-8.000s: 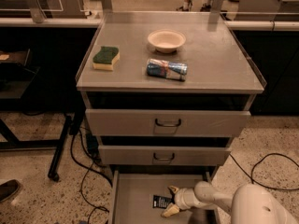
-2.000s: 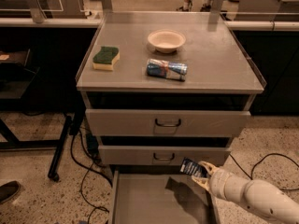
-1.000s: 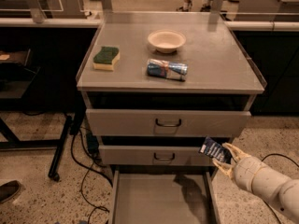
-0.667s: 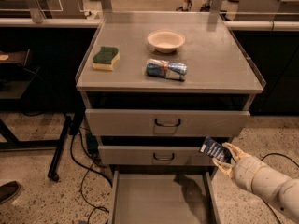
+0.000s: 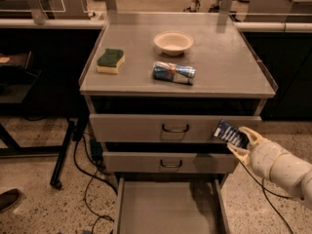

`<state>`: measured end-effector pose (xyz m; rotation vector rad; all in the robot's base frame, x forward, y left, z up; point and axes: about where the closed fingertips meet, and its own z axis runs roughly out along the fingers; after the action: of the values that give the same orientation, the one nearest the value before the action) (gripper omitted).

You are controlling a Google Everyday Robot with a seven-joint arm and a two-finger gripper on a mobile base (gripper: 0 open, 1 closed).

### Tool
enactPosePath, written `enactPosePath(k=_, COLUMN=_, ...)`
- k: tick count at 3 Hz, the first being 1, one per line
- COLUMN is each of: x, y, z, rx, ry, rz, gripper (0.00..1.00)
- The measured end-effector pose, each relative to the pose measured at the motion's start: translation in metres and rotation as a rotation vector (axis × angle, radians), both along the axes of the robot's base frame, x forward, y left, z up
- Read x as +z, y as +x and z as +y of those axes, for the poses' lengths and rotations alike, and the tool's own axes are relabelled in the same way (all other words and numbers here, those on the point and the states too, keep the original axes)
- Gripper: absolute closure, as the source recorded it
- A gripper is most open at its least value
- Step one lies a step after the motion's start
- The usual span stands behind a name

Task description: Pick rxbar blueberry from bottom drawer and place on counter

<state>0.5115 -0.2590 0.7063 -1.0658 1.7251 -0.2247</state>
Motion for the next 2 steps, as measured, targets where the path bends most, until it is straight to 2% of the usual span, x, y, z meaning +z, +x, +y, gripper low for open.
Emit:
enactPosePath(k=1, x=0.054, y=0.01, z=-0.02, rx=-0.05, ry=-0.033, rz=-0.084, gripper=1.0)
enactPosePath(k=2, x=0.097, y=0.009, z=-0.036, rx=-0.082, ry=-0.059, rz=-0.154, gripper=1.0)
